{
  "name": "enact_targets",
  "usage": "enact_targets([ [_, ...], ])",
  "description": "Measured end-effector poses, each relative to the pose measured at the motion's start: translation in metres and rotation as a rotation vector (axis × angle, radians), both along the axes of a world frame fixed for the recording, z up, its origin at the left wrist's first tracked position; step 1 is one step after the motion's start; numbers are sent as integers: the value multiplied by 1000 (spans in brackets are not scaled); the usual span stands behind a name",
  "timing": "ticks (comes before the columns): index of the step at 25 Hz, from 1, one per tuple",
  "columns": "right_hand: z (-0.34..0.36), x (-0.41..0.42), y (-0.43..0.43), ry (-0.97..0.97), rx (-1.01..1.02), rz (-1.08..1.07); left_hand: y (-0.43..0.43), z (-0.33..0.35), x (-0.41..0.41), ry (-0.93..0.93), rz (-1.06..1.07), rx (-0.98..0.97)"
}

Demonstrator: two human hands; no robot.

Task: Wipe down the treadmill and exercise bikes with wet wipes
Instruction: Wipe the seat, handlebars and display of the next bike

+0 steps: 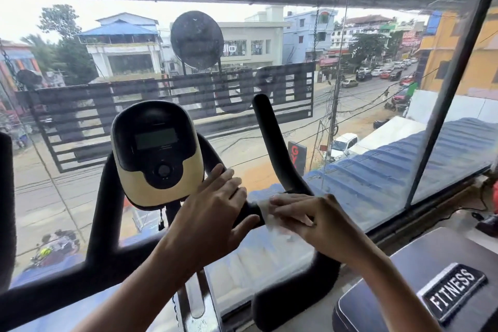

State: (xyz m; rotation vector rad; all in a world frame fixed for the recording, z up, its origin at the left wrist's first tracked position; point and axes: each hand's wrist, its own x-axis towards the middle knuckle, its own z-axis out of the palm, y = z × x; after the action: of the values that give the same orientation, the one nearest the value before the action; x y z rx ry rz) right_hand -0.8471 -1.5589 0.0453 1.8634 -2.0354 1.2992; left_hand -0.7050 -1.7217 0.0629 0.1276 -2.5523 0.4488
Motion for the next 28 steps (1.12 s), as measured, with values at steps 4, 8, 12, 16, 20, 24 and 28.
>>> enact_targets([
  [4,27,-45,-12,-243,-268,-254,13,42,-53,284,42,355],
  [8,61,-99,-78,-305,-337,-358,4,83,-123,454,49,1151],
  [12,78,-120,-134,-172,-271,-225,-17,83,-158,442,55,1093],
  [16,43,-128,-110,-494,-186,-29,-33,68,-162,293,34,928],
  [20,27,-113,-83,-634,-157,9,-45,67,-162,257,15,926],
  [24,84,-115,-133,-446,-263,-120,-53,62,-166,268,-52,990],
  [28,77,-126,-142,-519,-315,0,-56,60,-164,267,-62,982],
])
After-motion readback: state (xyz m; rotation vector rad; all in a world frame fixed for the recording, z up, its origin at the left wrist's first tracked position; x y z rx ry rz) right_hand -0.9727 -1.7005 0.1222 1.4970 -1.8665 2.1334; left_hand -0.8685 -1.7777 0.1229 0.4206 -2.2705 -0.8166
